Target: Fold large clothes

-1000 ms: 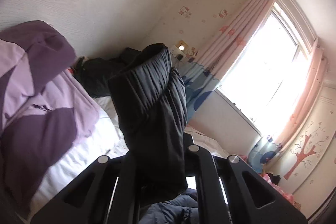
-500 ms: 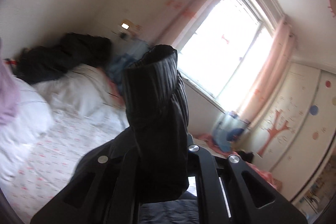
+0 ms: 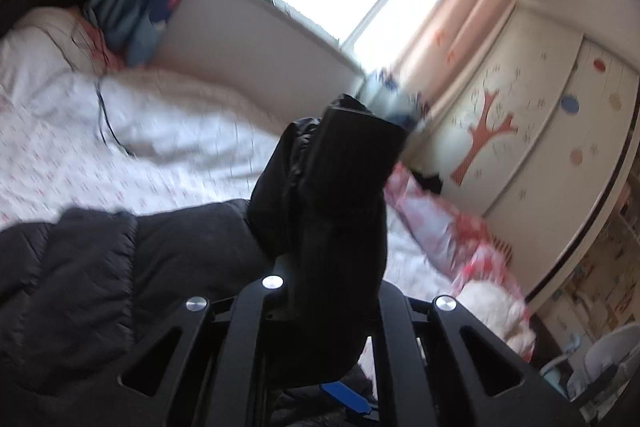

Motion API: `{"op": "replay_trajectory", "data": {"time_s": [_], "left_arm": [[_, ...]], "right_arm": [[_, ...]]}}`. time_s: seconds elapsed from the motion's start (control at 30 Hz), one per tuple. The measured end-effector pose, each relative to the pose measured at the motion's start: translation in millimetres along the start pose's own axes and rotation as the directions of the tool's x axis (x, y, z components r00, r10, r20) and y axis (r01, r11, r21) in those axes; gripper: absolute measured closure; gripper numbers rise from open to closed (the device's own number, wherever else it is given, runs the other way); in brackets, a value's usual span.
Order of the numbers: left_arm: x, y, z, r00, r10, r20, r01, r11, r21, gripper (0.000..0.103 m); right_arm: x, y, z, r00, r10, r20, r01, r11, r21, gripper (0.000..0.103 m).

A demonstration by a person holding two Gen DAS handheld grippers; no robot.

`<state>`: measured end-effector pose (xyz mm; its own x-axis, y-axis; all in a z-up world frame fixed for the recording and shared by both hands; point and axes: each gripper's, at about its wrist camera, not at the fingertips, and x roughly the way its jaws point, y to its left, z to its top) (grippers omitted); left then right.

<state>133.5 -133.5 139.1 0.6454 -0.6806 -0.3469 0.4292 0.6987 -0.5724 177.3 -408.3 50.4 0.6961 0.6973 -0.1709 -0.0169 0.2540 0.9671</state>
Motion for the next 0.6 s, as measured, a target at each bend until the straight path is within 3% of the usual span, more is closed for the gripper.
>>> {"op": "replay_trajectory", "data": {"time_s": [0.1, 0.13, 0.2, 0.3, 0.37, 0.43, 0.47, 0.5, 0.53, 0.6], "left_arm": [[53, 2, -40, 0.995, 0.032, -0.093, -0.032, 0.999, -0.005, 0.096], [66, 7, -47, 0.991, 0.04, -0.131, -0.043, 0.999, -0.021, 0.096], [95, 19, -64, 0.966, 0.066, -0.25, -0.08, 0.996, -0.045, 0.095], [106, 31, -84, 0.95, 0.054, -0.307, -0.077, 0.995, -0.061, 0.089], [109, 35, -91, 0.925, 0.052, -0.375, -0.077, 0.996, -0.05, 0.078], [110, 26, -97, 0.901, 0.076, -0.428, -0.074, 0.997, 0.022, 0.048], [108, 21, -97, 0.891, 0.099, -0.443, -0.077, 0.995, 0.069, 0.04], [104, 14, -99, 0.883, 0.124, -0.453, -0.078, 0.99, 0.118, 0.024], [98, 7, -100, 0.876, 0.151, -0.458, -0.082, 0.983, 0.167, 0.019], [81, -4, -99, 0.869, 0.167, -0.466, -0.067, 0.972, 0.224, 0.019]], "right_arm": [[-4, -13, 9, 0.999, -0.035, 0.03, 0.034, 0.999, 0.035, 0.011], [-8, -21, 11, 0.993, -0.096, 0.063, 0.092, 0.994, 0.064, 0.01], [-14, -36, 21, 0.994, -0.075, 0.08, 0.067, 0.992, 0.105, 0.01], [-23, -52, 35, 0.987, -0.107, 0.117, 0.09, 0.985, 0.146, 0.01], [-25, -62, 40, 0.99, -0.072, 0.117, 0.05, 0.982, 0.18, 0.01], [-23, -68, 43, 0.994, -0.04, 0.106, 0.018, 0.979, 0.203, 0.009], [-21, -69, 43, 0.994, -0.044, 0.097, 0.023, 0.98, 0.2, 0.009], [-19, -68, 43, 0.995, -0.049, 0.085, 0.032, 0.981, 0.194, 0.008], [-18, -68, 44, 0.996, -0.046, 0.077, 0.03, 0.981, 0.19, 0.007], [-13, -67, 45, 0.998, -0.041, 0.048, 0.032, 0.983, 0.179, 0.007]]}}
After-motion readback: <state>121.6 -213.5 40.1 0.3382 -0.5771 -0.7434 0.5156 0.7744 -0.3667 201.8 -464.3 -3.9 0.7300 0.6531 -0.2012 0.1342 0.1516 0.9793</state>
